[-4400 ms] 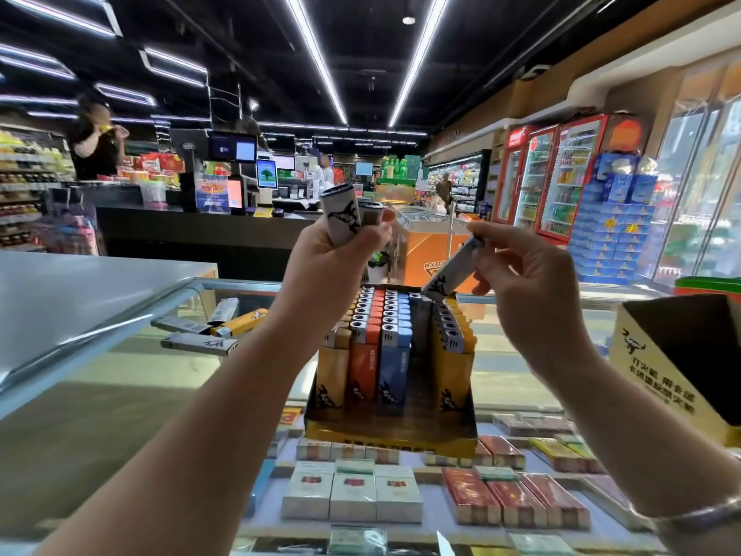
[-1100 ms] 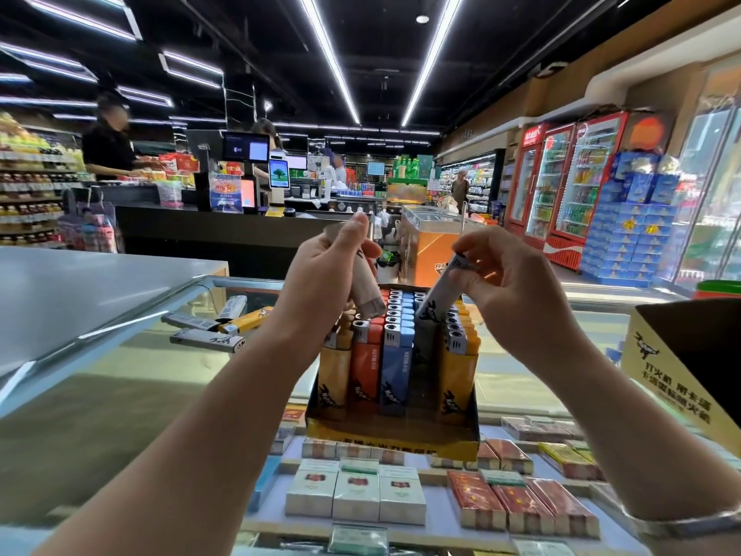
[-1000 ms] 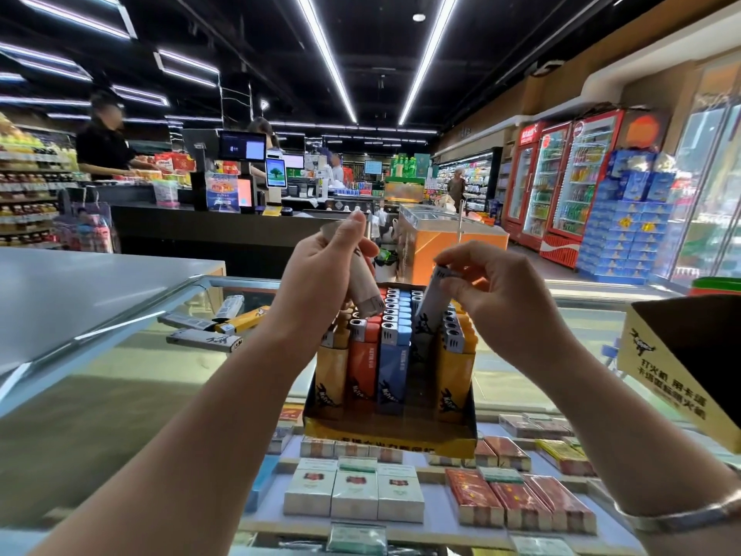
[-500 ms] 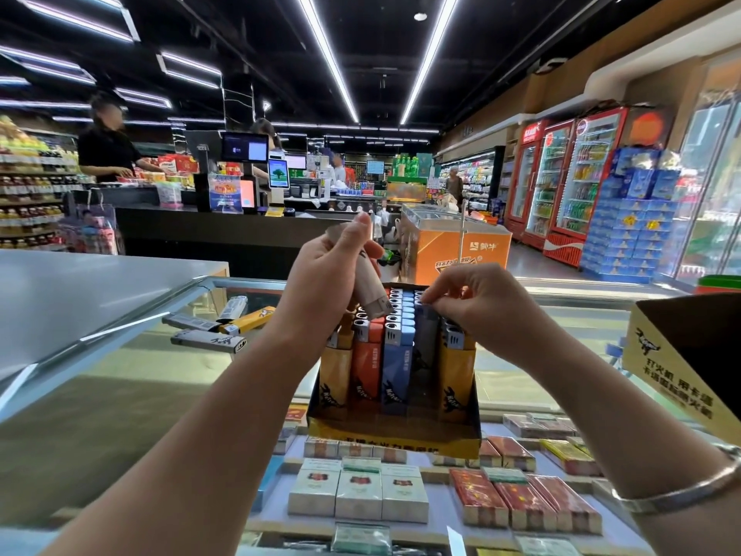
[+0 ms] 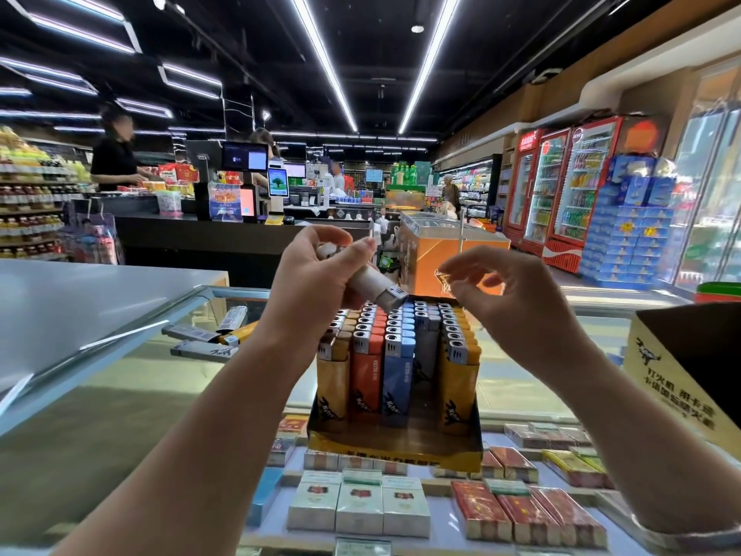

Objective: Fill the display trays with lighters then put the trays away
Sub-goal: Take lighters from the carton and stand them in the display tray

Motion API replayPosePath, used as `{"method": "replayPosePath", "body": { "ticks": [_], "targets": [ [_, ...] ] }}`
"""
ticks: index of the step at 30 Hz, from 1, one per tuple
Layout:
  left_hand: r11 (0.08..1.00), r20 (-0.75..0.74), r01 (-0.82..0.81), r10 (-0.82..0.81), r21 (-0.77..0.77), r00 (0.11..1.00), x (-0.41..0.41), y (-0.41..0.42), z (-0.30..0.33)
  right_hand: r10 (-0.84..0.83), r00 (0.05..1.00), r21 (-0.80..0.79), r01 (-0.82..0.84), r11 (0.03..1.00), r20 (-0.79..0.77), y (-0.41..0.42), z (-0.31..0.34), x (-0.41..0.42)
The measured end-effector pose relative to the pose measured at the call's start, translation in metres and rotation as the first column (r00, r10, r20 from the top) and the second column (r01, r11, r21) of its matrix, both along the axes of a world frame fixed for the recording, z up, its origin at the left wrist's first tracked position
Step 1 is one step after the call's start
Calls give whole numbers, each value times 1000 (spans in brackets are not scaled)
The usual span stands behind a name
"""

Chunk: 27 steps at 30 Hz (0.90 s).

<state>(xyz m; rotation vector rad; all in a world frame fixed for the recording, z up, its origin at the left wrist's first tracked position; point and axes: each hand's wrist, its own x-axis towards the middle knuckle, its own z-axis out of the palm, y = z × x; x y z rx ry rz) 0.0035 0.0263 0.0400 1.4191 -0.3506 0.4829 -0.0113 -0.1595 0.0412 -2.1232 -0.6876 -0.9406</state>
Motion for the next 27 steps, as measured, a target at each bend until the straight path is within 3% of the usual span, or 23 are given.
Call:
{"method": "replayPosePath", "body": {
  "ticks": [3, 7, 10, 13, 15, 19, 21, 27],
  "targets": [
    [1000, 21, 18, -18, -5, 1000, -2, -1, 0, 79, 994, 16, -80, 997, 79, 6, 3, -8],
    [999, 37, 43, -42, -27, 998, -5, -3, 2, 108, 979, -189, -75, 979, 172, 16, -5, -14],
    [994, 59, 102, -100, -25, 993, -9, -5, 4, 157, 974, -193, -124, 973, 163, 20, -8, -15],
    [986, 106, 154, -148, -57, 983, -13, -7, 8, 180, 982, -29, -178, 984, 60, 23, -7, -16],
    [984, 145, 166, -155, -69, 977, -15, -7, 10, 282, 957, 122, -272, 954, -68, 23, -5, -16],
    [997, 241, 70, -71, 15, 968, -18, -9, 9, 583, 778, 385, -476, 791, -236, 24, -4, -16],
    [998, 277, 51, -55, 20, 959, -20, -11, 9, 637, 735, 464, -493, 736, -231, 24, -2, -17],
    [990, 259, 68, -99, 127, 961, -16, -11, 7, 673, 725, 625, -460, 631, -146, 16, 3, -18]
  ]
}}
